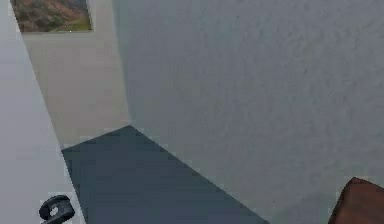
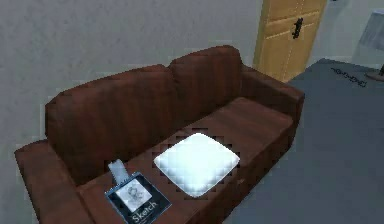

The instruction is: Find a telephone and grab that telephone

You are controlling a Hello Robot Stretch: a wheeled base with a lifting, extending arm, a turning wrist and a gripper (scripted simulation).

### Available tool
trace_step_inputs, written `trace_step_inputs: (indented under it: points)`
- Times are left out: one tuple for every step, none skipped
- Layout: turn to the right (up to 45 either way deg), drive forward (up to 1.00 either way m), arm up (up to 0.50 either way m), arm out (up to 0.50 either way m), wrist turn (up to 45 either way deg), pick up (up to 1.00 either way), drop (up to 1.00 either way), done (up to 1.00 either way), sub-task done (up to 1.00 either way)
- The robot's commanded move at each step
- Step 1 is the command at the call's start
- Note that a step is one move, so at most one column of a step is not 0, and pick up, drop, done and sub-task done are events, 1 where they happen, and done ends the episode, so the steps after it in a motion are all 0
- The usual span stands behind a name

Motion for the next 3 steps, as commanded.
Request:
trace_step_inputs:
  points:
    - [-18.0,0.00,0.00,0.00,0.0,0.00,0.00,0.00,0.00]
    - [0.0,0.00,0.50,0.00,0.0,0.00,0.00,0.00,0.00]
    - [0.0,0.00,0.08,0.00,0.0,0.00,0.00,0.00,0.00]
